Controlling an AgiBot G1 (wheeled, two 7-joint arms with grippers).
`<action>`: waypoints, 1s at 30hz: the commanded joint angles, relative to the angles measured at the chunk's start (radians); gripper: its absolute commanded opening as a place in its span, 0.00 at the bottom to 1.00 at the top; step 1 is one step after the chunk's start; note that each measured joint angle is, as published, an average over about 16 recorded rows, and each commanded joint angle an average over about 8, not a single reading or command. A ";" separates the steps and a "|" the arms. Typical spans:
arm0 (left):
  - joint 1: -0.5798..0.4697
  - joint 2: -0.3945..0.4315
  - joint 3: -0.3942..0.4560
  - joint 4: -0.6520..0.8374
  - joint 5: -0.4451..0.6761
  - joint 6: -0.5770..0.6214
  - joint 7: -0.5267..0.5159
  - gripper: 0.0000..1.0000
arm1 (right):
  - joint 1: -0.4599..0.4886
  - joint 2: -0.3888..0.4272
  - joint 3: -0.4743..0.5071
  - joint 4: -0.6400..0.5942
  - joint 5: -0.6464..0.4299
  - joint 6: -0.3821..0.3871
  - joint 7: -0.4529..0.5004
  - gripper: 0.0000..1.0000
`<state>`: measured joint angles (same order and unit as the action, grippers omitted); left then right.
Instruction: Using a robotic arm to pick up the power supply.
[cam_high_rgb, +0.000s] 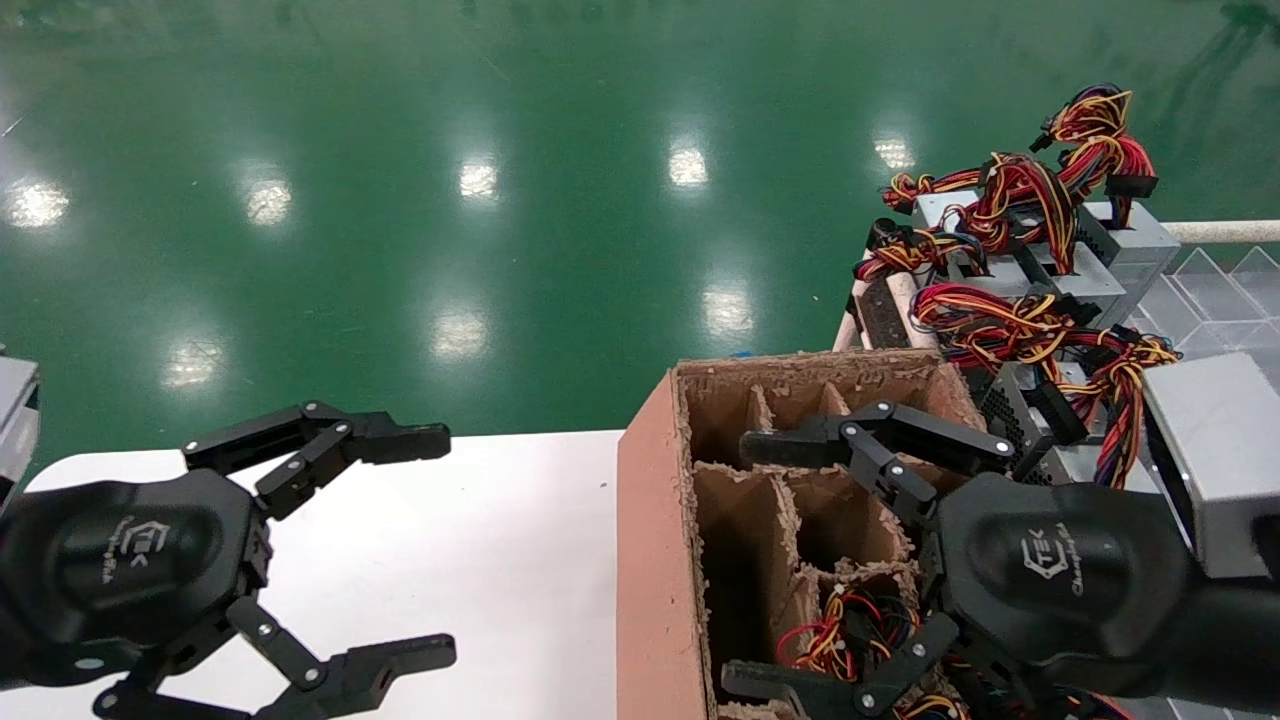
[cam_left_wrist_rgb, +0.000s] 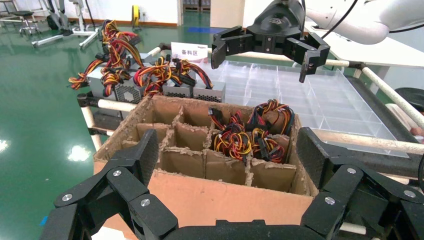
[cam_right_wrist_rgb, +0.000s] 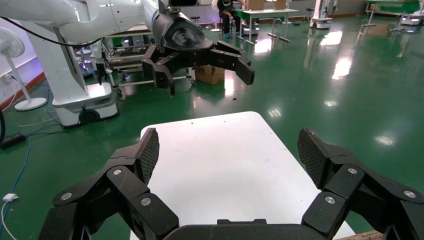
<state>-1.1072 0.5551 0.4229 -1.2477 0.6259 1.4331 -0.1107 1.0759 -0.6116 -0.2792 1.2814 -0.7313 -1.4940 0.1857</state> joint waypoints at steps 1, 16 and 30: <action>0.000 0.000 0.000 0.000 0.000 0.000 0.000 1.00 | 0.000 0.000 0.000 0.000 0.000 0.000 0.000 1.00; 0.000 0.000 0.000 0.000 0.000 0.000 0.000 1.00 | 0.000 0.000 0.000 0.000 0.000 0.000 0.000 1.00; 0.000 0.000 0.000 0.000 0.000 0.000 0.000 0.00 | 0.006 0.010 -0.008 0.001 -0.031 0.009 0.004 1.00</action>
<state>-1.1072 0.5551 0.4229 -1.2477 0.6259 1.4331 -0.1107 1.0898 -0.5904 -0.2957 1.2827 -0.7907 -1.4818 0.1990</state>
